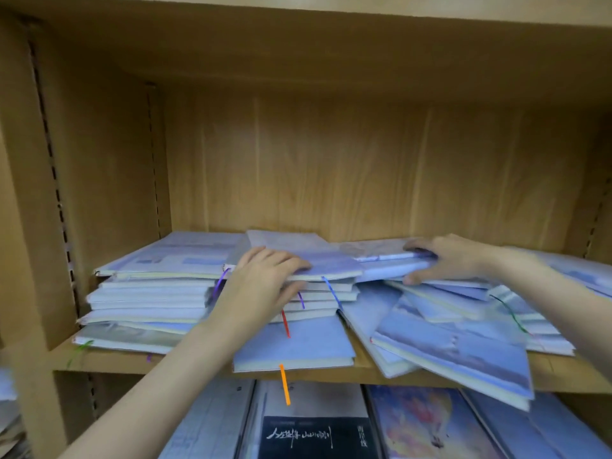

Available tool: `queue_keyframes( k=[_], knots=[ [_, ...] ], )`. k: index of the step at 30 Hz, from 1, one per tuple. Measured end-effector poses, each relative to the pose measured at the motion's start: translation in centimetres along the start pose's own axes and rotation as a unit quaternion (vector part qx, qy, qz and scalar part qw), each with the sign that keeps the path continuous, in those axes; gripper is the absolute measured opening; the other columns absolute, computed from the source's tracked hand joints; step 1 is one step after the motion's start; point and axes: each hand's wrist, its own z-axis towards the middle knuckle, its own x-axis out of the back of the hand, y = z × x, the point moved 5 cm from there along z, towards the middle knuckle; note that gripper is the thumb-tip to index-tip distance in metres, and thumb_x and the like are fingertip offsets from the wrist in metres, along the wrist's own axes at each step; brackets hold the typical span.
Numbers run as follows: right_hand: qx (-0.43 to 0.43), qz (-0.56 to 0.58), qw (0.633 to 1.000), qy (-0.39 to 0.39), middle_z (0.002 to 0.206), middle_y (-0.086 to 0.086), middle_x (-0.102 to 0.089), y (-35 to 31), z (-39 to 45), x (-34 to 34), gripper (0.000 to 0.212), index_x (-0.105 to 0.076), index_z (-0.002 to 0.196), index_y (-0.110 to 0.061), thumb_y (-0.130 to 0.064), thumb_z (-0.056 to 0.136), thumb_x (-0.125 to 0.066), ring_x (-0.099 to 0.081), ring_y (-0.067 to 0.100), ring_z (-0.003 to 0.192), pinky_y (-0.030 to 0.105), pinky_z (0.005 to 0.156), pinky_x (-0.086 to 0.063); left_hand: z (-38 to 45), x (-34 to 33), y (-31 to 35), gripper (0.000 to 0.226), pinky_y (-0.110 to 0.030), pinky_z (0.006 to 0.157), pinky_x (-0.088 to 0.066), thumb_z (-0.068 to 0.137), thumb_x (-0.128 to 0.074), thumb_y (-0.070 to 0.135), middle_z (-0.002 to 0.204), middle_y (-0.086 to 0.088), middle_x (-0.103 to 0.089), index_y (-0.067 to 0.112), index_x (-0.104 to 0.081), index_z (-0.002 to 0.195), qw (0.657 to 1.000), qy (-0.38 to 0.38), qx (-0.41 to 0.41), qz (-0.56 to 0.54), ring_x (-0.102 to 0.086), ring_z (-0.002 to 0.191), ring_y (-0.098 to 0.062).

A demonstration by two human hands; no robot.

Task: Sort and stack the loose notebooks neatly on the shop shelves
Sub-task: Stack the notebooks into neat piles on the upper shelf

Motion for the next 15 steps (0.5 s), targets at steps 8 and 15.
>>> queue_keyframes(
  k=[8, 15],
  knots=[
    [0.028, -0.156, 0.973, 0.170, 0.110, 0.001, -0.064, -1.3, 0.3, -0.7, 0.055, -0.053, 0.121, -0.025, -0.064, 0.083, -0.050, -0.058, 0.024, 0.100, 0.030, 0.070, -0.039, -0.8, 1.1, -3.0, 0.057, -0.037, 0.087, -0.044, 0.079, -0.032, 0.053, 0.102, 0.001, -0.070, 0.014, -0.067, 0.102, 0.994, -0.054, 0.095, 0.016, -0.065, 0.095, -0.024],
    [0.033, -0.259, 0.938, 0.229, 0.103, 0.003, -0.064, -2.1, -0.9, 0.2, 0.049, -0.055, 0.111, -0.023, -0.062, 0.091, -0.033, -0.061, 0.027, 0.097, 0.030, 0.065, -0.032, -1.1, 0.1, -1.4, 0.061, -0.049, 0.079, -0.050, 0.060, -0.054, 0.063, 0.085, -0.003, -0.069, 0.010, -0.063, 0.089, 0.985, -0.068, 0.102, 0.124, -0.068, 0.083, -0.027]
  ],
)
